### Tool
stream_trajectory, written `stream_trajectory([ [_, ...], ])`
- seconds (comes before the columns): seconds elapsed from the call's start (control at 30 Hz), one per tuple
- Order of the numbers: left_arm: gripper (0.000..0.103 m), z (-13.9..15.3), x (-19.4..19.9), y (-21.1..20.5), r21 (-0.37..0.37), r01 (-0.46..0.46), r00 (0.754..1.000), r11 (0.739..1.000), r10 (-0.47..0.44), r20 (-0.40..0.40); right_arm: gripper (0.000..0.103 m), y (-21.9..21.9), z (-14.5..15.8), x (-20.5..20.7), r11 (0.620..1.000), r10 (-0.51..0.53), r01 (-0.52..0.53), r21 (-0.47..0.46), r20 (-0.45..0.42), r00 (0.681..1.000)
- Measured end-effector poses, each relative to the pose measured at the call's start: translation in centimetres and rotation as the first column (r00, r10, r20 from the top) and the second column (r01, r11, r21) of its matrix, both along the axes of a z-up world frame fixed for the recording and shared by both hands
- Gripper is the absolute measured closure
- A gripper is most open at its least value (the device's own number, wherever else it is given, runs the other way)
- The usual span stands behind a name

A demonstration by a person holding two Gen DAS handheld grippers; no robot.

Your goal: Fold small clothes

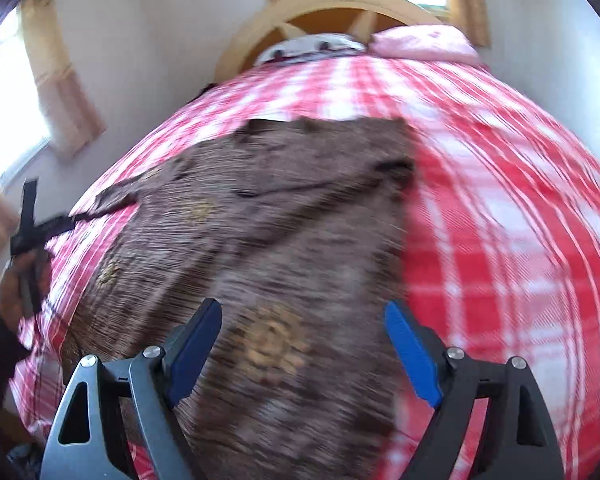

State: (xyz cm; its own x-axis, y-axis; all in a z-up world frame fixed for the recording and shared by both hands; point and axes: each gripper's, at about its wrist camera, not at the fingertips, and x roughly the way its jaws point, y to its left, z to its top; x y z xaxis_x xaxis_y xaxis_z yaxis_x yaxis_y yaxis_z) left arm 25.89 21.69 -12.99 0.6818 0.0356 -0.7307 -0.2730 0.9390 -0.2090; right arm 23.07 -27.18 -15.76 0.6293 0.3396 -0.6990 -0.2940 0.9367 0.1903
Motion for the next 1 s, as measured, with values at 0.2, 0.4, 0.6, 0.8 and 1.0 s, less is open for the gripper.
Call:
stream_trajectory([
  [0.2,0.011,-2.1,1.3,4.6,-0.089,-0.106,0.994,0.99,0.104,-0.026,0.019,5.2,-0.4,1.2,0.996,0.088,-0.088,-0.001,0.03,0.996],
  [0.4,0.018,-3.4,3.1,5.7,-0.134,-0.13,0.991,0.982,0.127,-0.028,0.019,7.3,-1.5,1.6,0.994,0.108,-0.108,-0.02,0.022,0.994],
  [0.6,0.056,-3.7,4.8,5.2,-0.222,-0.084,0.996,0.972,0.084,-0.009,0.019,7.7,-2.1,2.2,0.995,0.096,-0.096,-0.016,0.007,0.995],
  [0.8,0.093,-4.0,5.1,5.9,-0.225,-0.115,0.993,0.968,0.113,-0.02,0.019,7.6,-2.7,2.4,0.996,0.081,-0.081,0.03,0.005,0.997],
  [1.0,0.096,-2.7,4.6,6.0,-0.231,-0.104,0.993,0.967,0.115,0.035,0.019,6.7,-2.9,2.3,0.995,0.077,-0.077,0.061,0.011,0.997],
])
